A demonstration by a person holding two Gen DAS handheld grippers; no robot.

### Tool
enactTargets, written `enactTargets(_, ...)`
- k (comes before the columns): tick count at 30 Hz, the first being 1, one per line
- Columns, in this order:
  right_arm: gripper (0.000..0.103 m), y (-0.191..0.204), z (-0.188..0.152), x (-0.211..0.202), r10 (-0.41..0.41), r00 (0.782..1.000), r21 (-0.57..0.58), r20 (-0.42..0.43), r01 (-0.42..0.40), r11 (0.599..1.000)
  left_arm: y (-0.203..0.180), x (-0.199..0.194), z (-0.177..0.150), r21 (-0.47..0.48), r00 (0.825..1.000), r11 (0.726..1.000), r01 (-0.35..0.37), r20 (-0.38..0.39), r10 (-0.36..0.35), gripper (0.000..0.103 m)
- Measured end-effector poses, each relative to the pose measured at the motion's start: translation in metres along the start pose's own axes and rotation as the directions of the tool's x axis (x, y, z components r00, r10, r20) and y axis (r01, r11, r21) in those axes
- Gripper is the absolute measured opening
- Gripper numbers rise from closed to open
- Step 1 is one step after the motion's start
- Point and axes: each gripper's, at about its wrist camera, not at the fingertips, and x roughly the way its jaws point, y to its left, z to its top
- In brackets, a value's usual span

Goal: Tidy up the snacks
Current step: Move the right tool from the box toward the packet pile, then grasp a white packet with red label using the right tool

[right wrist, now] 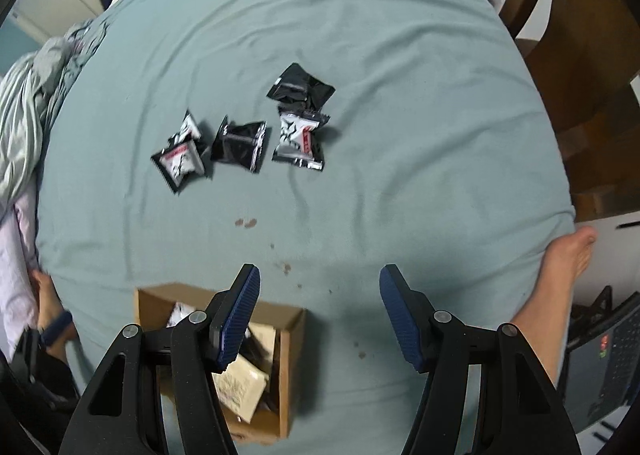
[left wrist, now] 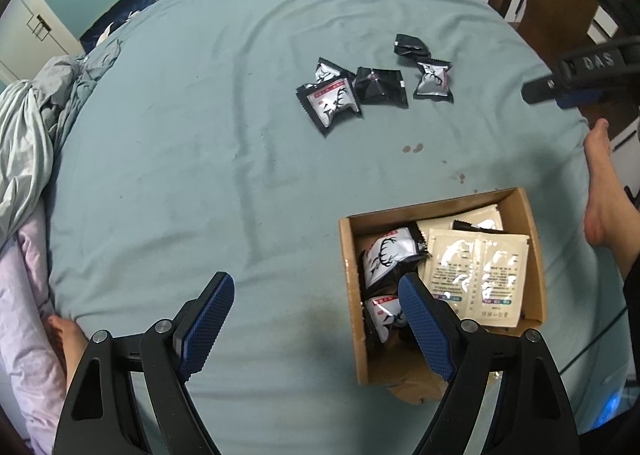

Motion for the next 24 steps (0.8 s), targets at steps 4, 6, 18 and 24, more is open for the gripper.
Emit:
enactTargets(4, 0.061, -0.008, 0.018, 0.008, -0.06, 0.997, 0.003, 0.042, 0.06, 0.998, 0.004, 0.002, -0.002, -0.005, 1.0, 1.0, -0.018, 0.0, 0.018, 0.085)
enactTargets(6, 0.061, -0.015, 0.027, 0.014, -0.061, 0.997, 0.015, 0.052, 0.06, 0.998, 0.006, 0.002, -0.004, -0.002, 1.0, 1.0, -0.021, -0.001, 0.021, 0.085)
enactTargets(18, 0.061, -0.021, 0.072, 0.065, -0.005, 0.999, 0.022, 0.044, 0.004, 1.0, 0.016, 0.03, -0.006, -0.042, 0.996, 0.999, 0.014, -0.091, -0.018, 0.085)
enactTargets(24, 0.061, -0.001, 0.101, 0.117, 0.075, 0.996, 0.016, -0.042, -0.075, 0.997, 0.019, 0.045, 0.005, -0.089, 0.994, 0.996, 0.028, -0.105, -0.037, 0.085)
